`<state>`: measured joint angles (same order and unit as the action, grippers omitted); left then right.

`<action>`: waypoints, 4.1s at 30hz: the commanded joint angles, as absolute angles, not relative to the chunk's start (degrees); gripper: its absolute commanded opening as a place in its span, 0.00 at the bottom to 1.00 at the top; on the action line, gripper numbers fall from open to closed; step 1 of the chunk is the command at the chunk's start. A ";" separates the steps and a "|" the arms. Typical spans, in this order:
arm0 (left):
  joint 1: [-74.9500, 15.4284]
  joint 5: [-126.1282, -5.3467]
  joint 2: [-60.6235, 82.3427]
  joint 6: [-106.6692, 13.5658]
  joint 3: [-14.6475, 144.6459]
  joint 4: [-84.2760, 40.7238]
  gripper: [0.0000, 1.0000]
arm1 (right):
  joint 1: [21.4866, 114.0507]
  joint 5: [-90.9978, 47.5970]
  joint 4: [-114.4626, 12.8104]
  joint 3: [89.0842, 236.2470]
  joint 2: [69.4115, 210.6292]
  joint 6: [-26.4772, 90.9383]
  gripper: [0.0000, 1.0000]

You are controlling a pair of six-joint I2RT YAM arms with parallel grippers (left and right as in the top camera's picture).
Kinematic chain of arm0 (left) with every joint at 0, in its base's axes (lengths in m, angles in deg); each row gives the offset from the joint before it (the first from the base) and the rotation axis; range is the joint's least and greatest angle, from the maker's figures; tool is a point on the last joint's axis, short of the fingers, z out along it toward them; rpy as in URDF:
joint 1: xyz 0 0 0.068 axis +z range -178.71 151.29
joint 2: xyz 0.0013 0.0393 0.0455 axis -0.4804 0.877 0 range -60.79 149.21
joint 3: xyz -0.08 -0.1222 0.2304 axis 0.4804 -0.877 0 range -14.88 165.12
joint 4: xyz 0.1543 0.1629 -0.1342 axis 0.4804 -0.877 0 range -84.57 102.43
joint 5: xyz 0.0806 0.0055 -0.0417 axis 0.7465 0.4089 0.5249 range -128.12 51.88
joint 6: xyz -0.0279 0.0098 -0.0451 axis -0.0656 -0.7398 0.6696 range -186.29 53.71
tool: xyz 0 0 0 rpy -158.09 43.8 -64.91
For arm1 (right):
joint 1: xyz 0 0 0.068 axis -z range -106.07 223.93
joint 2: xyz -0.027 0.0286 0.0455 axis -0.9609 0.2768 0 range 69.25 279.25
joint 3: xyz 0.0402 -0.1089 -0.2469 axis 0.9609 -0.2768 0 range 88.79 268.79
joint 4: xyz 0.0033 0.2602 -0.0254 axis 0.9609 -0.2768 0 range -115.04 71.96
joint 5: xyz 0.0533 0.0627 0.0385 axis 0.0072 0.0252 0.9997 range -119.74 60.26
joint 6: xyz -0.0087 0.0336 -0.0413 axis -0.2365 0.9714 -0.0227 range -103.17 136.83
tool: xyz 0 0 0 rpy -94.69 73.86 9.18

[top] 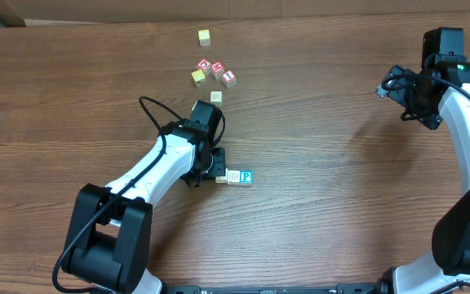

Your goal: Flip 5 blocks

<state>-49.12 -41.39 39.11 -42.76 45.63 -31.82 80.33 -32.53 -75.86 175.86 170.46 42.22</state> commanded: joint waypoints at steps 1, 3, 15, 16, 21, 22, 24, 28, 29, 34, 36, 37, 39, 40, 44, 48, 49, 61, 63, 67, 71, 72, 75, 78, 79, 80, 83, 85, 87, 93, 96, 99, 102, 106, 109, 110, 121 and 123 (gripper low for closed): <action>-48.98 -42.74 39.18 -44.03 45.48 -32.39 0.04 | 80.39 -32.60 -75.58 176.60 169.60 41.89 1.00; -48.98 -43.36 39.18 -44.03 45.48 -32.89 0.04 | 80.39 -32.60 -75.58 176.60 169.60 41.89 1.00; -48.98 -45.61 39.18 -44.05 45.48 -35.80 0.04 | 80.39 -32.60 -75.58 176.60 169.60 41.89 1.00; -48.98 -45.52 39.18 -44.05 45.50 -36.23 0.04 | 80.39 -32.60 -75.58 176.60 169.60 41.89 1.00; -48.96 -42.53 39.15 -44.03 48.13 -38.81 0.04 | 80.39 -32.60 -75.58 176.60 169.60 41.89 1.00; -48.96 -41.80 39.15 -44.03 49.46 -39.45 0.04 | 80.39 -32.60 -75.58 176.60 169.60 41.89 1.00; -48.98 -40.58 39.15 -44.01 52.08 -39.78 0.04 | 80.39 -32.60 -75.60 176.60 169.60 41.89 1.00; -48.98 -37.87 39.15 -43.07 55.03 -37.15 0.04 | 80.39 -32.60 -75.58 176.60 169.60 41.89 1.00; -48.98 -37.37 39.20 -42.19 54.97 -35.95 0.04 | 80.39 -32.60 -75.58 176.60 169.60 41.89 1.00; -49.22 -38.04 40.14 -39.57 54.03 -32.58 0.04 | 80.39 -32.60 -75.58 176.60 169.60 41.89 1.00; -49.79 -38.13 41.03 -38.87 53.85 -31.99 0.04 | 80.39 -32.60 -75.58 176.60 169.60 41.89 1.00; -50.19 -38.13 41.82 -38.80 53.85 -31.62 0.04 | 80.39 -32.60 -75.58 176.62 169.60 41.89 1.00; -50.89 -38.13 42.98 -38.80 53.85 -31.12 0.04 | 80.39 -32.60 -75.58 176.60 169.60 41.89 1.00; -51.28 -38.13 43.57 -38.80 53.85 -30.90 0.04 | 80.39 -32.60 -75.58 176.60 169.60 41.89 1.00; -52.02 -38.15 45.78 -38.78 53.85 -30.81 0.04 | 80.39 -32.60 -75.58 176.62 169.60 41.89 1.00; -52.15 -39.14 46.83 -38.83 53.85 -31.47 0.04 | 80.39 -32.60 -75.58 176.60 169.60 41.89 1.00; -52.15 -39.31 46.83 -38.83 53.85 -31.58 0.04 | 80.39 -32.60 -75.58 176.62 169.60 41.89 1.00; -52.15 -42.68 46.80 -39.48 53.85 -33.61 0.04 | 80.39 -32.60 -75.58 176.60 169.60 41.89 1.00; -52.15 -42.66 46.80 -39.48 53.85 -33.85 0.04 | 80.39 -32.60 -75.60 176.60 169.60 41.89 1.00; -52.15 -42.66 46.80 -39.48 53.85 -34.14 0.04 | 80.39 -32.60 -75.58 176.60 169.60 41.89 1.00; -52.15 -42.70 46.83 -39.48 53.85 -34.27 0.04 | 80.39 -32.60 -75.60 176.60 169.60 41.89 1.00; -52.15 -42.72 46.80 -39.48 53.85 -34.35 0.04 | 80.39 -32.60 -75.60 176.60 169.60 41.89 1.00; -52.15 -42.70 46.80 -39.48 53.85 -34.92 0.04 | 80.39 -32.60 -75.58 176.60 169.60 41.89 1.00; -52.15 -42.68 46.80 -39.48 53.85 -35.29 0.04 | 80.39 -32.60 -75.60 176.60 169.60 41.89 1.00; -52.15 -42.68 46.83 -39.48 53.85 -35.29 0.04 | 80.39 -32.60 -75.58 176.60 169.60 41.89 1.00; -52.15 -42.66 46.80 -39.48 53.87 -35.25 0.04 | 80.39 -32.60 -75.58 176.60 169.60 41.89 1.00; -52.09 -42.42 46.80 -39.48 53.94 -34.42 0.04 | 80.39 -32.60 -75.60 176.62 169.60 41.89 1.00; -51.72 -41.89 46.78 -39.50 54.53 -34.03 0.04 | 80.39 -32.60 -75.58 176.60 169.60 41.89 1.00; -50.91 -41.13 46.76 -39.48 55.93 -34.29 0.04 | 80.39 -32.60 -75.58 176.60 169.60 41.89 1.00; -47.89 -40.30 46.67 -39.48 61.09 -38.90 0.04 | 80.39 -32.60 -75.58 176.60 169.60 41.89 1.00; -47.30 -38.96 46.72 -39.46 61.24 -41.90 0.04 | 80.39 -32.60 -75.58 176.60 169.60 41.89 1.00; -47.52 -39.05 46.76 -39.46 60.17 -44.56 0.04 | 80.39 -32.60 -75.58 176.60 169.60 41.89 1.00; -48.37 -39.05 46.76 -39.37 57.81 -45.17 0.05 | 80.39 -32.60 -75.58 176.60 169.60 41.89 1.00; -49.33 -39.75 46.76 -38.80 54.27 -42.57 0.04 | 80.39 -32.60 -75.58 176.60 169.60 41.89 1.00; -49.42 -40.62 46.76 -38.80 53.22 -41.06 0.04 | 80.39 -32.60 -75.58 176.60 169.60 41.89 1.00; -49.42 -40.97 46.76 -38.80 53.20 -40.85 0.04 | 80.39 -32.60 -75.58 176.60 169.60 41.89 1.00; -49.42 -44.19 46.76 -38.83 53.20 -39.40 0.04 | 80.39 -32.60 -75.60 176.60 169.60 41.89 1.00; -49.42 -44.19 46.76 -38.83 53.20 -39.36 0.04 | 80.39 -32.60 -75.60 176.60 169.60 41.89 1.00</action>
